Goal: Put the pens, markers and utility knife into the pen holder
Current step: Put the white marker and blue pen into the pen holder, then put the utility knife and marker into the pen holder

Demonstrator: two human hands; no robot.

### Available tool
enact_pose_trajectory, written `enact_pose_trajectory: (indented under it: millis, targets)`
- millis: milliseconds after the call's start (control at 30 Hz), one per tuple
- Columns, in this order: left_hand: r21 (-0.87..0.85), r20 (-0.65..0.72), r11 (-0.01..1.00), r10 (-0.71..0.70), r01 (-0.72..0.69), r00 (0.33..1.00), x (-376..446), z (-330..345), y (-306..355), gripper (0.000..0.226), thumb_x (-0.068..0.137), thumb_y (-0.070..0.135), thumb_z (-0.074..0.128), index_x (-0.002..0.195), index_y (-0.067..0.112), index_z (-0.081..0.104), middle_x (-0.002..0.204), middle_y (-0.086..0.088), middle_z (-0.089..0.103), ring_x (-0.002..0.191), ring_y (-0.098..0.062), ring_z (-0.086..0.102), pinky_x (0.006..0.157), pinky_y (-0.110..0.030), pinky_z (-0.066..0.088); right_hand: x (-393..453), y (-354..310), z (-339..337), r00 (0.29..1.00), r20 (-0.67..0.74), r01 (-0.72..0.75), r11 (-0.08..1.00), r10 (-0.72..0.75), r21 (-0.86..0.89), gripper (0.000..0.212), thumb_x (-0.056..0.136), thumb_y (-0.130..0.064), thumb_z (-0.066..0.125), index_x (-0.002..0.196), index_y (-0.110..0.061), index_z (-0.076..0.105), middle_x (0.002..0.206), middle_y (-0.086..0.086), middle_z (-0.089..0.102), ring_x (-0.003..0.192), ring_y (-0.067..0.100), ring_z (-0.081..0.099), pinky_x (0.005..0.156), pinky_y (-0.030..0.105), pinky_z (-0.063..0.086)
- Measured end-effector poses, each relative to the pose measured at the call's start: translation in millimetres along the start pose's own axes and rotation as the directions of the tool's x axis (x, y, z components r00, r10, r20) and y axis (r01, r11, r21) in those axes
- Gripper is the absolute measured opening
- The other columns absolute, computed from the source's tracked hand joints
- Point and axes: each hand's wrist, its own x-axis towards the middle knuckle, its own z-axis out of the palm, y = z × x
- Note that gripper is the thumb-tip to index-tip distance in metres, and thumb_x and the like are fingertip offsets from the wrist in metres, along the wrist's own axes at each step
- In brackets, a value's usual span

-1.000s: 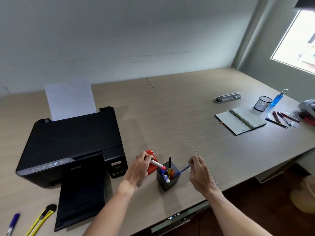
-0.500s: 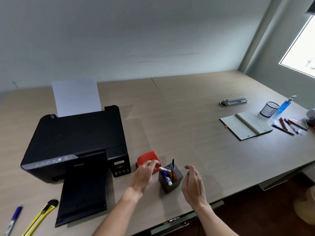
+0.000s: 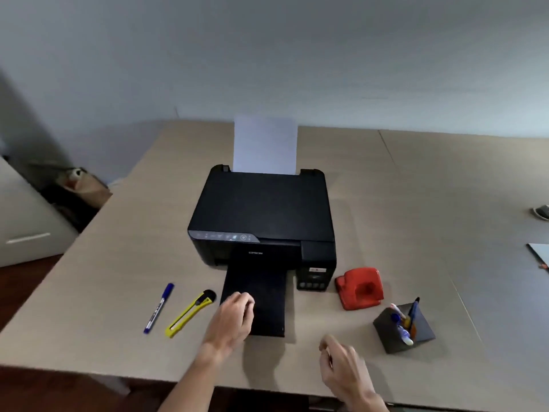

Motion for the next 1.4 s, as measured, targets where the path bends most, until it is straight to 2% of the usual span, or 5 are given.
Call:
enact_pose_trajectory:
  millis: [300, 500, 767, 1067, 1400]
  targets:
    - [0.195, -0.091, 0.894, -0.392, 0.402, 0.915, -27, -74, -129, 0.02, 0.091, 0.018, 0.058, 0.109, 0.008, 0.06, 0.104, -0.013, 0.064, 0.093, -0.031, 0.062, 0.081, -0.04, 0.052, 109, -137, 35, 0.983, 0.025, 0.186, 0.975, -0.184, -0.118, 0.006, 0.091, -0.021, 0.044, 0.087, -0.02, 0.047, 0.077, 0.0, 0.061, 0.067, 0.023, 0.058, 0.058, 0.035, 0.045]
    - [0.231, -0.033, 0.762, -0.616, 0.605, 0.787, -34, -95, -192, 0.031, 0.094, 0.026, 0.054, 0.119, 0.008, 0.049, 0.115, -0.012, 0.057, 0.106, -0.03, 0.058, 0.087, -0.039, 0.052, 141, -209, 92, 0.931, 0.182, 0.355, 0.904, -0.317, -0.239, 0.023, 0.091, -0.016, 0.044, 0.112, -0.015, 0.053, 0.113, 0.006, 0.057, 0.104, 0.027, 0.055, 0.092, 0.038, 0.044]
    - [0.191, 0.166, 0.796, -0.603, 0.575, 0.78, -32, -90, -226, 0.033, 0.092, 0.038, 0.053, 0.109, 0.01, 0.055, 0.113, -0.01, 0.063, 0.111, -0.032, 0.057, 0.09, -0.041, 0.049, 149, -255, 141, 0.895, 0.272, 0.435, 0.823, -0.353, -0.366, 0.044, 0.081, -0.001, 0.045, 0.12, -0.02, 0.051, 0.121, 0.005, 0.05, 0.113, 0.027, 0.043, 0.099, 0.039, 0.033]
    - [0.209, 0.148, 0.852, -0.514, 0.481, 0.845, -23, -75, -205, 0.04, 0.091, 0.053, 0.051, 0.106, 0.017, 0.057, 0.108, -0.004, 0.067, 0.104, -0.026, 0.062, 0.085, -0.039, 0.053, 158, -261, 145, 0.872, 0.351, 0.48, 0.735, -0.341, -0.479, 0.037, 0.085, -0.004, 0.058, 0.119, -0.017, 0.048, 0.121, 0.01, 0.05, 0.117, 0.03, 0.043, 0.109, 0.051, 0.023]
    - [0.141, 0.142, 0.809, -0.587, 0.57, 0.797, 2, -77, -187, 0.029, 0.096, 0.029, 0.045, 0.111, 0.006, 0.052, 0.114, -0.016, 0.064, 0.107, -0.038, 0.063, 0.087, -0.042, 0.051, 156, -246, 101, 0.836, 0.335, 0.548, 0.654, -0.434, -0.52, 0.035, 0.085, -0.004, 0.048, 0.119, -0.011, 0.048, 0.117, 0.018, 0.055, 0.112, 0.036, 0.047, 0.104, 0.051, 0.031]
